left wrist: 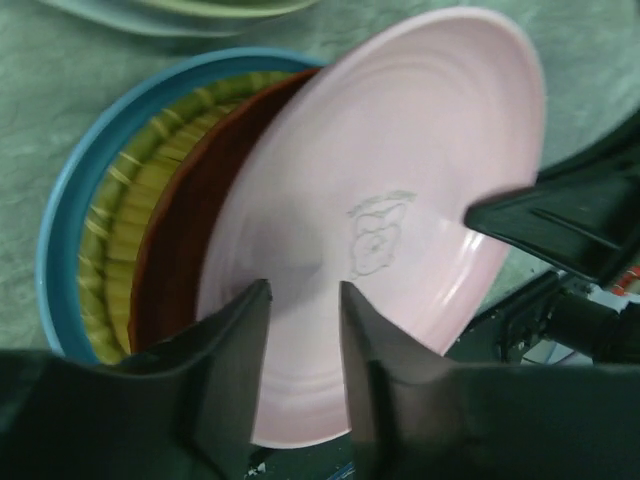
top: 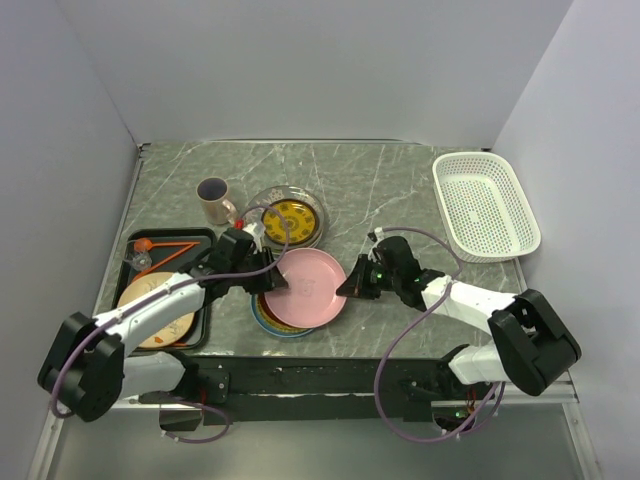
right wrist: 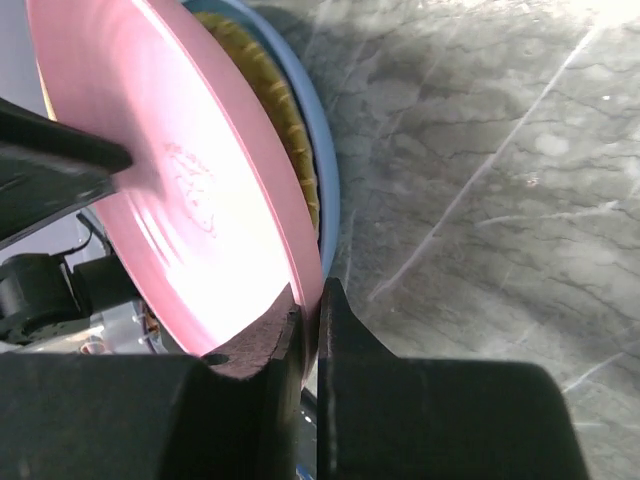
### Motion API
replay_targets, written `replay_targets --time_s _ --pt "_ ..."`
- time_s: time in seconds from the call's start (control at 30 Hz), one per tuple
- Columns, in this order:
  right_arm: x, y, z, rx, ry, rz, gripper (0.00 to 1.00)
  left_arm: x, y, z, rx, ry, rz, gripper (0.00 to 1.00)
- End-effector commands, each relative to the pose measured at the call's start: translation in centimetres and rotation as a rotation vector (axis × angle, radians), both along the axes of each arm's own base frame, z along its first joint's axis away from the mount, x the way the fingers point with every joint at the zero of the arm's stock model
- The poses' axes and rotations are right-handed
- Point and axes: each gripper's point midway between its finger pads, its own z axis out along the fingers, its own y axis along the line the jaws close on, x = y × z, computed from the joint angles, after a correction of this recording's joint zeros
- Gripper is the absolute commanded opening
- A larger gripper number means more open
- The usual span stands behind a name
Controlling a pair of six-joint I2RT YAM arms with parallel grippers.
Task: Place the plates into the plastic bin on the countertop
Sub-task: Pick up the plate at the center of the board.
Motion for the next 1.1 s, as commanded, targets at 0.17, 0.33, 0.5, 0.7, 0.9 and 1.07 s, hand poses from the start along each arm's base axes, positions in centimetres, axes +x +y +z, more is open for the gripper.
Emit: replay_targets --time_s 0.17,0.33,0.5,0.7,0.9,1.07 --pt "0.5 2.0 4.7 0.116 -0.112 0.067 0.0 -0.2 0.3 6.7 -0.118 -0.265 -0.014 0.8" --pt "0.5 2.0 4.8 0.127 -0.118 0.063 0.0 -0.8 1.2 9.5 -0.179 -0.382 0.017 0.98" --pt "0.5 2.1 4.9 0.129 -0.121 0.066 0.0 -1.3 2.1 11.8 -0.215 -0.468 0.043 0.99" --pt "0.4 2.1 5.2 0.131 -0.125 0.063 0.0 -1.6 3.0 13.0 -0.23 -0.516 0.079 0.99" --pt "0.5 1.5 5.9 0.116 -0.152 0.039 0.0 -1.5 3.5 12.6 -0.216 -0.512 0.107 0.99" --pt "0.7 0.4 6.7 0.072 -0.186 0.001 0.0 -1.4 3.7 12.3 -0.211 -0.51 0.124 0.99"
